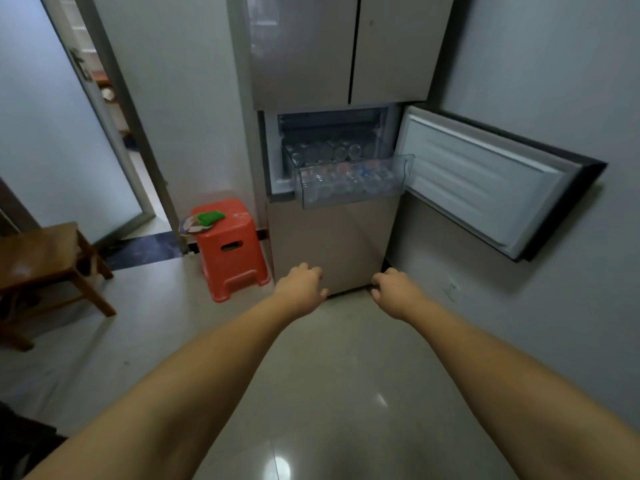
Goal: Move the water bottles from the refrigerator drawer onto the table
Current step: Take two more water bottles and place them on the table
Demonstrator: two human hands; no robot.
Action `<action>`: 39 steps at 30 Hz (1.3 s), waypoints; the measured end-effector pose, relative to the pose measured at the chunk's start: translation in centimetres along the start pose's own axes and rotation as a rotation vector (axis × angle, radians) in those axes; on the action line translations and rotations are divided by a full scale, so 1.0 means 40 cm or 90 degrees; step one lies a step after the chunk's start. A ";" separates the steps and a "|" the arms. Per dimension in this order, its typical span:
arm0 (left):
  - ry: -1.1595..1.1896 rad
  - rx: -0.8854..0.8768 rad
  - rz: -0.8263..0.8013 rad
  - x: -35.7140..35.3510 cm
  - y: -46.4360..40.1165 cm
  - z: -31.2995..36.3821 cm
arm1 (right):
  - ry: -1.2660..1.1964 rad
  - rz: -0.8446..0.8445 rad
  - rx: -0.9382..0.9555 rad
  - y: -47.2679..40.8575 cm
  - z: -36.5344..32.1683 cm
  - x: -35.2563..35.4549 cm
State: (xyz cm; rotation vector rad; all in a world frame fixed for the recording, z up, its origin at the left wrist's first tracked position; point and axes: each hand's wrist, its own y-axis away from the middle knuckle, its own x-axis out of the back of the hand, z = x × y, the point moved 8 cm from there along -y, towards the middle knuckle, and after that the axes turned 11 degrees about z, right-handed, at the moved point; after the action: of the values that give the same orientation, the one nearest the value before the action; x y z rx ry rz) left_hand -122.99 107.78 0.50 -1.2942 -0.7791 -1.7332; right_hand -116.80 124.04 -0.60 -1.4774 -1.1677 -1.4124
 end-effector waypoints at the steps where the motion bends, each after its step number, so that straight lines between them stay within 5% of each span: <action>1: 0.000 0.000 -0.002 -0.005 -0.032 0.012 | -0.001 -0.001 -0.002 -0.029 0.021 0.002; 18: 0.073 0.016 0.039 0.074 -0.763 -0.083 | -0.017 0.047 0.009 -0.739 0.058 0.109; 28: 0.135 -0.011 0.137 0.123 -1.097 -0.062 | -0.119 0.197 0.039 -1.055 0.063 0.209; 39: 0.130 0.161 0.122 0.081 -1.427 -0.126 | -0.171 0.191 0.157 -1.456 0.097 0.238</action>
State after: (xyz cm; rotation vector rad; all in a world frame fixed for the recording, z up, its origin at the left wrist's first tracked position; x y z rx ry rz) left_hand -175.98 129.82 1.89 -0.9720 -0.7062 -1.5308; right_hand -171.67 145.37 4.85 -1.6175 -1.1734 -0.8562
